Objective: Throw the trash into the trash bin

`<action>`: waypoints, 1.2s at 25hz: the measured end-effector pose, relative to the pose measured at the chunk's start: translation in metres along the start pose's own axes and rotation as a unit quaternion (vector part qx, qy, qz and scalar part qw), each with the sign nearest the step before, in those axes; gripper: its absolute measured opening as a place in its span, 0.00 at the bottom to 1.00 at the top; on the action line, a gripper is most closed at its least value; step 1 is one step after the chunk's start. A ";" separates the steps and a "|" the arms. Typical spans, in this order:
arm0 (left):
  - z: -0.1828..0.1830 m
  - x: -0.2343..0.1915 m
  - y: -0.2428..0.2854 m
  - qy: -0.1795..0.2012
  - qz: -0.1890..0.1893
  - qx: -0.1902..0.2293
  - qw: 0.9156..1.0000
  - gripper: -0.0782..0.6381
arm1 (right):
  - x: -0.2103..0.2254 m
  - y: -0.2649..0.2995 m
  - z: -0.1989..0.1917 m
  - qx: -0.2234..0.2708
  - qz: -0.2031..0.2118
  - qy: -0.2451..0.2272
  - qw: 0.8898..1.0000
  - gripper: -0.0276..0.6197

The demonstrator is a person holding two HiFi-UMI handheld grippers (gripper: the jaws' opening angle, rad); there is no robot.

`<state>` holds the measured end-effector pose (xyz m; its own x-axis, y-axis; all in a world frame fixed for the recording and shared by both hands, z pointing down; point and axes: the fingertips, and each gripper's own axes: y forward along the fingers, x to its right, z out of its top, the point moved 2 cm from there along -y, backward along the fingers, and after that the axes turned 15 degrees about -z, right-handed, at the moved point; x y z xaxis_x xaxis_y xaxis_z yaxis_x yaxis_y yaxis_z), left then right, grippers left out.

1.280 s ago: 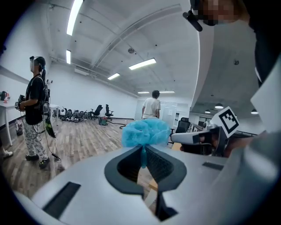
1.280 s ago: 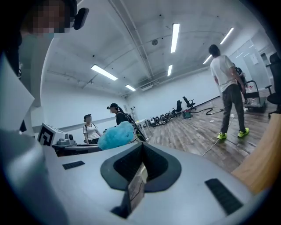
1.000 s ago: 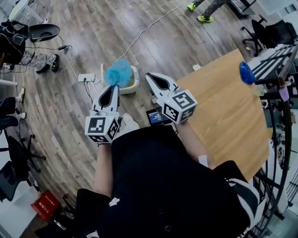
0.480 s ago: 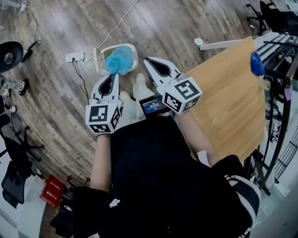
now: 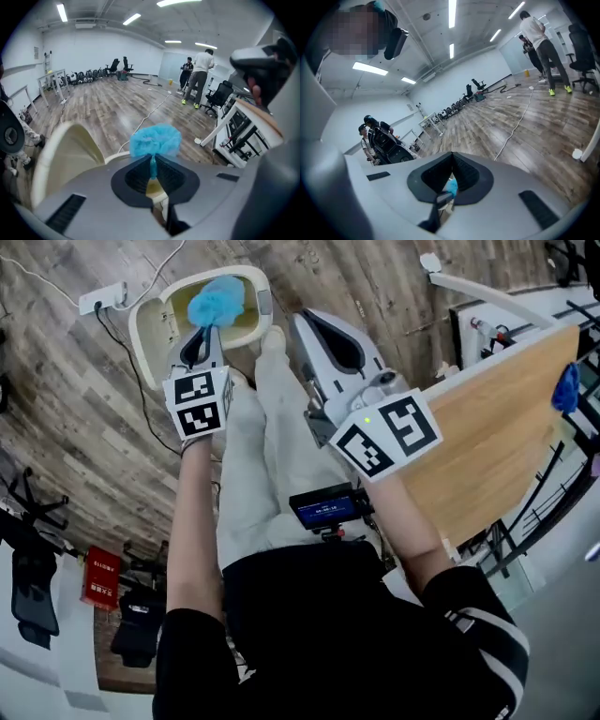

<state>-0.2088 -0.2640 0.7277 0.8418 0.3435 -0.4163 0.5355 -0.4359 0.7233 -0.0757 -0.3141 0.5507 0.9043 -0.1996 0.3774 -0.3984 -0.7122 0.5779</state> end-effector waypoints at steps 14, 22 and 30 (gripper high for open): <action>-0.112 -0.064 0.094 -0.115 -0.013 -0.064 0.991 0.30 | 0.023 0.030 -0.093 -0.076 -0.012 0.011 0.997 0.04; -0.098 -0.055 0.076 -0.079 -0.001 -0.068 0.995 0.12 | 0.014 0.025 -0.081 -0.074 -0.013 -0.005 0.997 0.04; 0.012 0.008 -0.009 -0.010 -0.025 0.026 0.999 0.12 | -0.017 -0.041 0.020 0.014 -0.017 -0.035 0.999 0.04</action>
<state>-0.2066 -0.2670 0.7114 0.8147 0.3495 -0.4627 0.5794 -0.4614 0.6718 -0.0715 -0.2947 0.5064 0.9264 -0.2207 0.3049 -0.3630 -0.7381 0.5687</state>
